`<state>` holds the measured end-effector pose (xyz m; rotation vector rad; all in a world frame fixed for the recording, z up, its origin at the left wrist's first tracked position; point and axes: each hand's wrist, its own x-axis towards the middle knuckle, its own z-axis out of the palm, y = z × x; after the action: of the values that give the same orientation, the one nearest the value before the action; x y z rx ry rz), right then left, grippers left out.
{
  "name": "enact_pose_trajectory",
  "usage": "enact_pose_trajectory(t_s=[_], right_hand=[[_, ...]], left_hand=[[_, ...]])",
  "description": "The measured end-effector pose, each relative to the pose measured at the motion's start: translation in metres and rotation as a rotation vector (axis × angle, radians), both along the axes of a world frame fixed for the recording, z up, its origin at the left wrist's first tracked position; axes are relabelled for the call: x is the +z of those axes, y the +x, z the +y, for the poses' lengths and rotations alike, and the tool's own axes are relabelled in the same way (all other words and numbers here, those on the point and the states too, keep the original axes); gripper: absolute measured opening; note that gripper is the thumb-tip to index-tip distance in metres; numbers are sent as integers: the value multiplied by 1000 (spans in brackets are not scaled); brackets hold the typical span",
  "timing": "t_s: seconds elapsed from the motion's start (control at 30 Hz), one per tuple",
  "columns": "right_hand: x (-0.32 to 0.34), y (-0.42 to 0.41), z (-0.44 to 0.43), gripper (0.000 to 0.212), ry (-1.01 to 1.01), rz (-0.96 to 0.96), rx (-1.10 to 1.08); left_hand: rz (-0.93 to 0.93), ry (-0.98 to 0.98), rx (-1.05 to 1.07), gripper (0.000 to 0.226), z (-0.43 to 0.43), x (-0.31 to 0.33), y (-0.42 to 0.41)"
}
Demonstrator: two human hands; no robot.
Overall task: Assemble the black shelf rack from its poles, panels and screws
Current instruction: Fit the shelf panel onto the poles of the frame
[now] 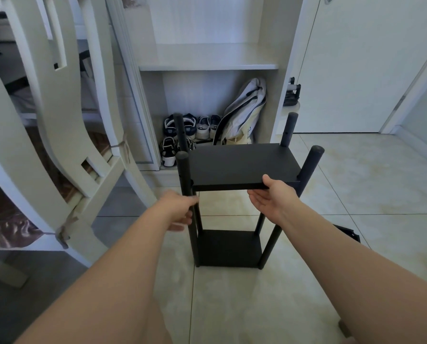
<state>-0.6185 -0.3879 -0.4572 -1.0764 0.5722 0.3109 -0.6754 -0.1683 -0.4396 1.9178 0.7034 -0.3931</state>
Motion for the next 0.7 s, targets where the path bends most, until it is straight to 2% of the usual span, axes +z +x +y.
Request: enact_pose_trajectory(t_s=[0.1,0.23,0.37,0.47,0.57,0.7], right_hand=[[-2,-1,1,27,5,10,8],[-2,1,-1,26,17,10,-10],[-2,2,-3,26,43,5,-29],[-3,3,-2,27,55,4,-27],[-3,2,0,29,50,10,-15],[-4,-2,1,32,61,25,6]], left_hand=[[-194,-73,106,26,-4,6,6],[-245,-97,129,25,-9,3,9],[-280,-148,164,33,-13,-1,15],[-266,-174,207,42,-16,-8,18],[-212,-250,359,33,-21,-8,21],[-48,-544,504,23,-28,-9,10]])
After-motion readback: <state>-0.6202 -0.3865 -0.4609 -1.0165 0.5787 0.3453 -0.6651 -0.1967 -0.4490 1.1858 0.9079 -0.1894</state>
